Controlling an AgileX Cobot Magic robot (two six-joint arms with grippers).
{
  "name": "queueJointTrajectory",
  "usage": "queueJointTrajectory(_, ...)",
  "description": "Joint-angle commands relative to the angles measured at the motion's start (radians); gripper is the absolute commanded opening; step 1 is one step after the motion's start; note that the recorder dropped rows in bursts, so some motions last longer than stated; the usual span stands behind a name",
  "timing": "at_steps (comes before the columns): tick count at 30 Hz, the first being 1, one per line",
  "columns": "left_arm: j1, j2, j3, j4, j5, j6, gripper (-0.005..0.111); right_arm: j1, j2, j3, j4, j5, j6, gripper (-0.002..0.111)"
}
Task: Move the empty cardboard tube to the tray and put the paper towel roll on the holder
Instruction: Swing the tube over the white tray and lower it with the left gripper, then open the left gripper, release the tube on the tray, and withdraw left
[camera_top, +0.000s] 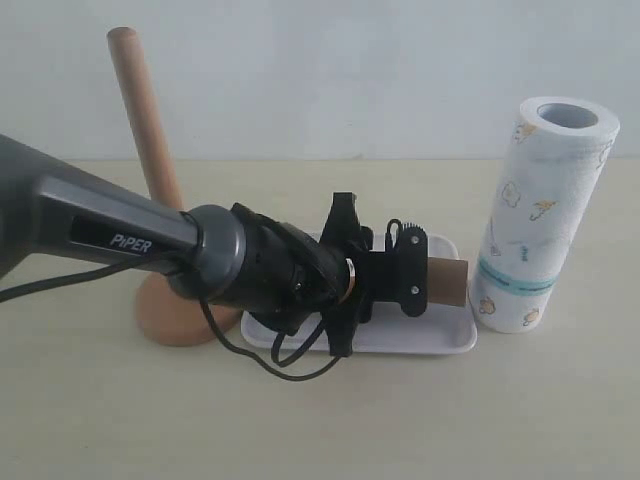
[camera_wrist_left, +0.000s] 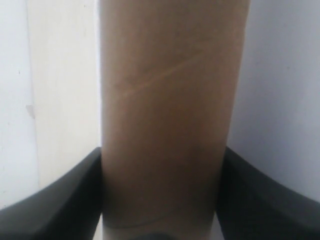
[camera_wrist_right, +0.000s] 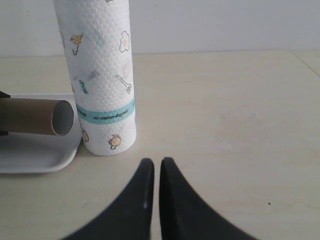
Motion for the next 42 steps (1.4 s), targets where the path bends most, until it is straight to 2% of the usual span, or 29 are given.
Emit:
queueJointTrajectory(1, -0.009, -0.001, -0.003, -0.019, 0.004, -0.018, 0.023, 0.002, -0.005, -0.001, 0.002, -0.012, -0.004, 0.005)
queueJointTrajectory(4, -0.009, -0.001, -0.003, -0.022, 0.004, -0.018, 0.043, 0.002, -0.005, -0.001, 0.002, -0.012, -0.004, 0.005)
queueJointTrajectory(6, -0.009, -0.001, -0.003, -0.022, 0.012, -0.018, 0.052, 0.002, -0.005, -0.001, 0.002, -0.012, -0.004, 0.005)
queueJointTrajectory(12, -0.009, -0.001, -0.003, -0.031, 0.063, -0.018, 0.062, 0.002, -0.005, -0.001, 0.002, -0.012, -0.004, 0.005)
queueJointTrajectory(26, -0.035, -0.009, -0.003, -0.008, 0.072, -0.018, 0.063, 0.002, -0.005, -0.001, 0.002, -0.012, -0.004, 0.005)
queueJointTrajectory(30, -0.037, -0.029, -0.003, -0.011, 0.13, -0.018, 0.063, 0.002, -0.005, -0.001, 0.002, -0.012, -0.004, 0.005)
queueJointTrajectory(33, -0.052, -0.061, -0.003, -0.038, 0.2, -0.018, 0.063, 0.002, -0.005, -0.001, 0.002, -0.012, -0.004, 0.005)
queueJointTrajectory(39, -0.1, -0.143, -0.003, -0.134, 0.206, -0.018, 0.063, 0.002, -0.005, -0.001, 0.002, -0.012, -0.004, 0.005)
queueJointTrajectory(42, -0.119, -0.182, -0.003, -0.23, 0.226, 0.012, 0.061, 0.002, -0.005, -0.001, 0.002, -0.012, -0.004, 0.005)
